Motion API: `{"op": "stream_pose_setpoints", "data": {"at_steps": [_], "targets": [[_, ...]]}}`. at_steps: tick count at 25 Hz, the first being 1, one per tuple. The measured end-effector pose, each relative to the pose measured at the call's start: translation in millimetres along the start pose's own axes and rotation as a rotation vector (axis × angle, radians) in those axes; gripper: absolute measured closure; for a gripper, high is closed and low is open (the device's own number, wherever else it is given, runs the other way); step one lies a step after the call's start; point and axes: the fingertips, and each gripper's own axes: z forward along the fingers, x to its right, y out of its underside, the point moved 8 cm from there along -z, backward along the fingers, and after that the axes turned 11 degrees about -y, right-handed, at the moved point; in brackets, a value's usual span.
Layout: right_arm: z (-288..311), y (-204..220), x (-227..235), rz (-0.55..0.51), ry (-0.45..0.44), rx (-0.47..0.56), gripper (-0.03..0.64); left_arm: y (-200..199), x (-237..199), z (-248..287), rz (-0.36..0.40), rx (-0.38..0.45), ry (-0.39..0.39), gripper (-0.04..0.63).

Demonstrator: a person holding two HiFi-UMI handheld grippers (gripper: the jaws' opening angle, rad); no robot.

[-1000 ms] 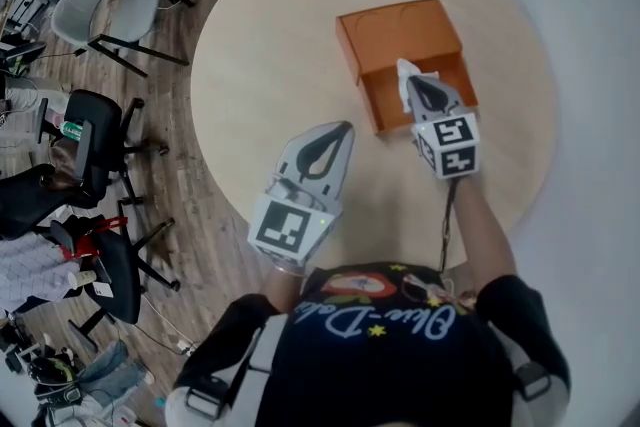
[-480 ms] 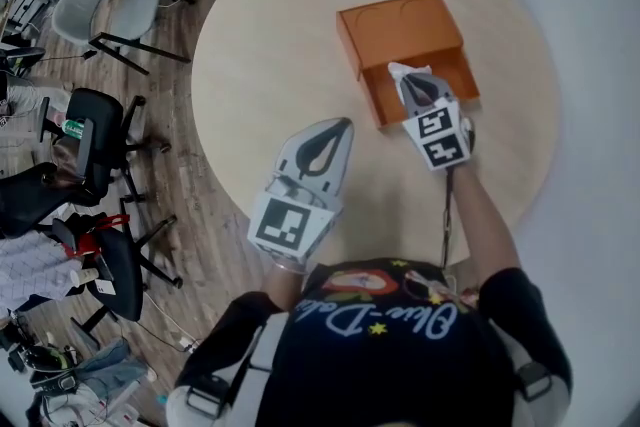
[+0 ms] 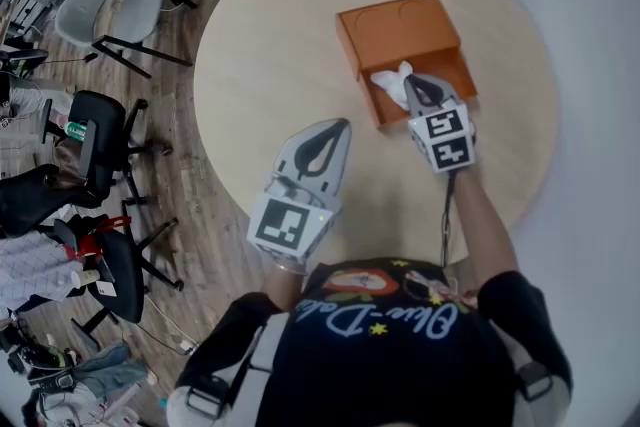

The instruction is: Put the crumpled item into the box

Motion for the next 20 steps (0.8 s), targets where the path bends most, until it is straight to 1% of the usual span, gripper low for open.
{"op": "stream_pose_setpoints", "data": {"at_steps": [5,9,17,20], "targets": [[-27,-10,-4,0.058,0.038,0.12,0.615,-2,-1,-6,-0.001,0.008,-0.003,0.603],[-52,-18,-8,0.097,0.041,0.212,0.617,-5,0,-10,0.001,0.015,-0.005,0.603],[-103,-42,-30,0.126,0.043,0.343,0.617,-16,0,-17,0.004,0.011,-0.017,0.603],[-116,-43,-39,0.139,0.037,0.387,0.617,-18,-1,-19,-0.003,0.017,-0.023,0.603]]}}
